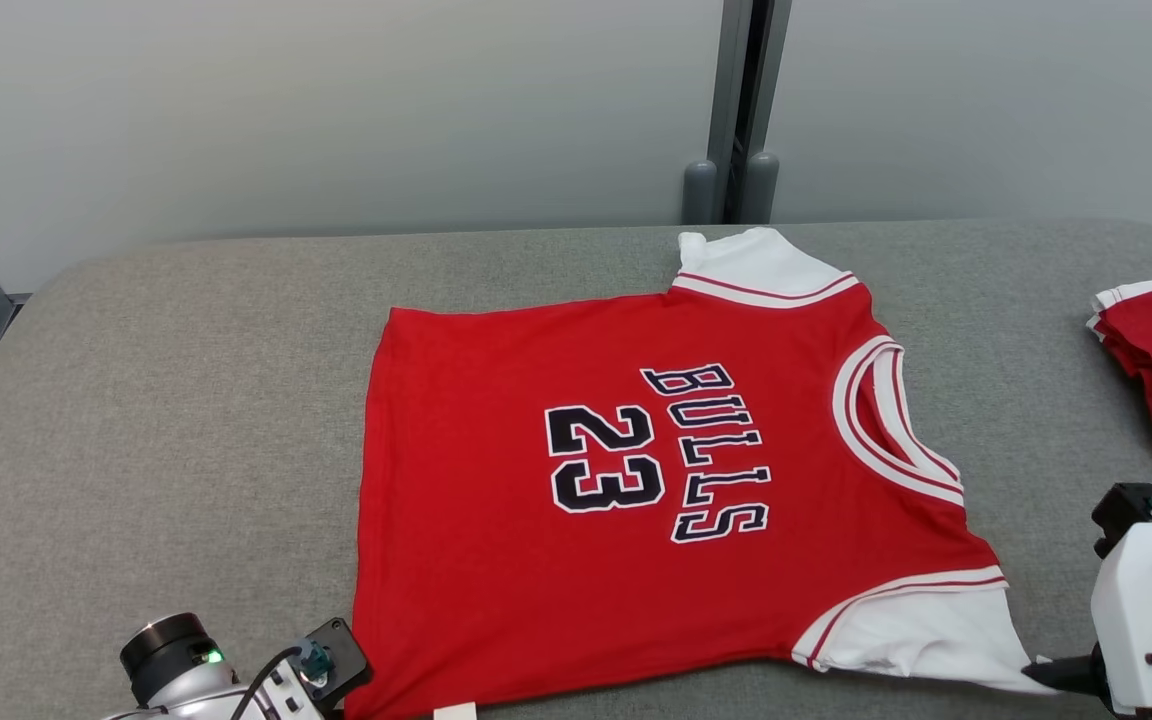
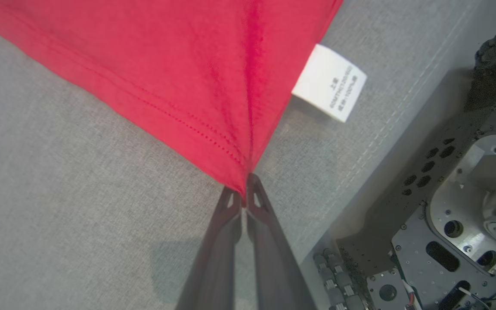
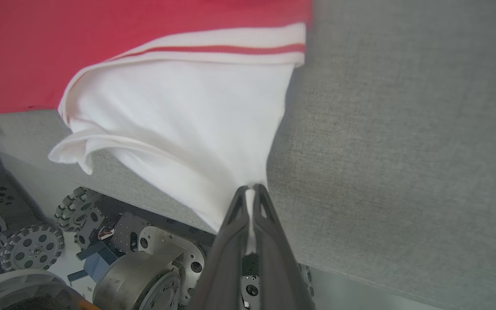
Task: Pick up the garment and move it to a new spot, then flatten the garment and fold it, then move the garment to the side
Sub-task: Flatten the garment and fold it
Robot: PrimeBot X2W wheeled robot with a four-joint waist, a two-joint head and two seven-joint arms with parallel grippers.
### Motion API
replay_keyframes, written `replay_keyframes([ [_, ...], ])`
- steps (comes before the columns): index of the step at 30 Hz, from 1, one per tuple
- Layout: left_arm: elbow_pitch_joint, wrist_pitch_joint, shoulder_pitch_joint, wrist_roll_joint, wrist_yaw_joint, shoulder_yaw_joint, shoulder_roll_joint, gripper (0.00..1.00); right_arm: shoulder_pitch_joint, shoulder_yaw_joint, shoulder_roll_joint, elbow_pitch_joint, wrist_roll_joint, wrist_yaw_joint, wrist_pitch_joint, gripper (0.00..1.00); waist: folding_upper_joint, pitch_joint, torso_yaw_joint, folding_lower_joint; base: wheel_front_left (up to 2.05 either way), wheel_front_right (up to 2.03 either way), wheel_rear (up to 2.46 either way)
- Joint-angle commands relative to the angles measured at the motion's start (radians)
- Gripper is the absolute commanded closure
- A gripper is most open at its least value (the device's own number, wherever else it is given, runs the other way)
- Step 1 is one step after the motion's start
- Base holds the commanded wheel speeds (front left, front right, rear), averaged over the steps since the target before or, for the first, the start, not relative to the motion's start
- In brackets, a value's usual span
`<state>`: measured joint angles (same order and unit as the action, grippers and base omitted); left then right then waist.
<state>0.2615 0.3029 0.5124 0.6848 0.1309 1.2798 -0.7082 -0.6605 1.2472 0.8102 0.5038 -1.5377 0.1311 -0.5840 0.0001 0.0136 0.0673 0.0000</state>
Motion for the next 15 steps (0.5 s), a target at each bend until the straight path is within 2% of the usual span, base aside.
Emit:
replay_keyframes([
  [1,-0.016,0.012,-0.005,0.003,-0.001,-0.003,-0.017,1.00,0.019,0.002,0.015,-0.001,-0.007,-0.001,-0.014,1.00,-0.0001,-0.001,0.002,0.0000,0.00,0.00,0.00],
  [10,-0.184,0.082,-0.030,0.106,-0.002,-0.009,-0.103,1.00,0.047,0.006,0.072,-0.092,-0.047,-0.001,-0.087,1.00,-0.0001,0.000,0.007,0.0000,0.00,0.00,0.00],
  [15,-0.244,0.079,-0.049,0.138,-0.028,-0.020,-0.125,1.00,0.076,0.010,0.123,-0.185,-0.058,-0.001,-0.107,1.00,-0.0001,-0.010,0.006,0.0000,0.00,0.00,0.00],
])
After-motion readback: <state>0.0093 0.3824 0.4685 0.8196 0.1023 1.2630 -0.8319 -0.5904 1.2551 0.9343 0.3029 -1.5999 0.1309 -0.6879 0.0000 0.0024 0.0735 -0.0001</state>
